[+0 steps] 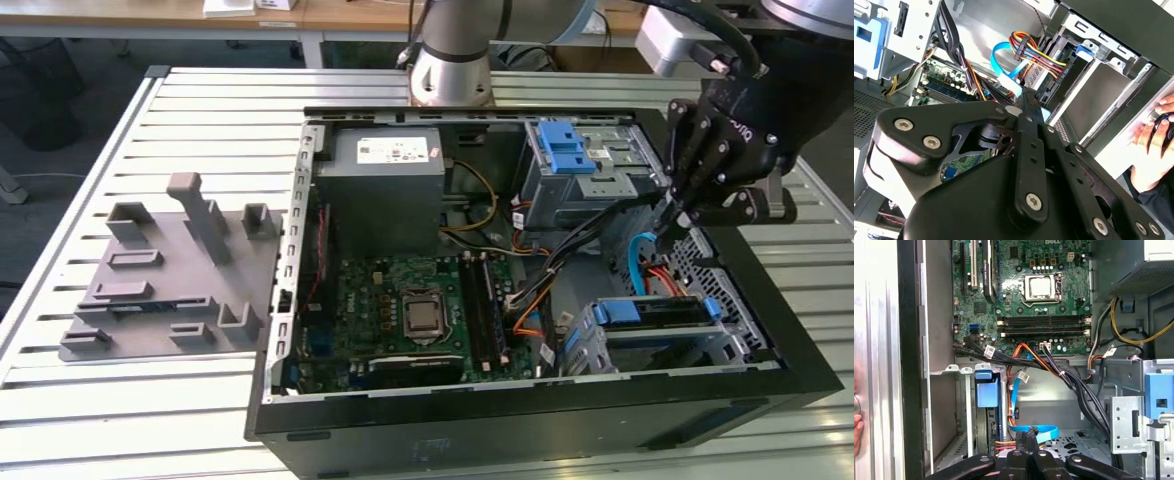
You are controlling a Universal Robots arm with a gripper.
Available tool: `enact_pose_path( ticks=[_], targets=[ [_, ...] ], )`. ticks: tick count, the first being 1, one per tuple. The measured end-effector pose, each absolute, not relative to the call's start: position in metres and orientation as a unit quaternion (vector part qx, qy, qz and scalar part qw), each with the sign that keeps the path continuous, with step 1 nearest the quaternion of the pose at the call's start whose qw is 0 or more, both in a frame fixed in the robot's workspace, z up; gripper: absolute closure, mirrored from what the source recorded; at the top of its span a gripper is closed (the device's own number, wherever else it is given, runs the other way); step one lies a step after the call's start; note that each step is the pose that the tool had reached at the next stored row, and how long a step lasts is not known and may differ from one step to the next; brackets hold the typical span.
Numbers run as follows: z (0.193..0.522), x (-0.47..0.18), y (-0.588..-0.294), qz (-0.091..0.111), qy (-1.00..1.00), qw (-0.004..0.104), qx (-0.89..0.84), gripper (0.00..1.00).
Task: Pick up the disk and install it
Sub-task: 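Insert the second disk wire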
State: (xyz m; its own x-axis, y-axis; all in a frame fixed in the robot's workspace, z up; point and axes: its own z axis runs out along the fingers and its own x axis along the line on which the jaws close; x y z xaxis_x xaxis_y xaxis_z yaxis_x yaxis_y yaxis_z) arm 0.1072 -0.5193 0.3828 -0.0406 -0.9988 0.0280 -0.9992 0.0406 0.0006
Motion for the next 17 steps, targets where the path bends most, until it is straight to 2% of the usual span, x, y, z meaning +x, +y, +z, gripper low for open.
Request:
enact_pose_path(
  ticks=[2,3,10,12,13,17],
  targets=[
    [0.3822,0.1071,-0.5193,0.009,-0.721,0.010,0.693,0.89],
    [0.3819,0.1072,-0.5193,0.009,-0.721,0.010,0.693,0.83],
    [0.3799,0.1072,-0.5192,0.009,-0.721,0.011,0.693,0.83],
    [0.3797,0.1072,-0.5192,0.009,-0.721,0.011,0.693,0.81],
    [0.3796,0.1072,-0.5192,0.009,-0.721,0.011,0.693,0.75],
    [0.3817,0.1071,-0.5192,0.009,-0.721,0.011,0.693,0.75]
  ],
)
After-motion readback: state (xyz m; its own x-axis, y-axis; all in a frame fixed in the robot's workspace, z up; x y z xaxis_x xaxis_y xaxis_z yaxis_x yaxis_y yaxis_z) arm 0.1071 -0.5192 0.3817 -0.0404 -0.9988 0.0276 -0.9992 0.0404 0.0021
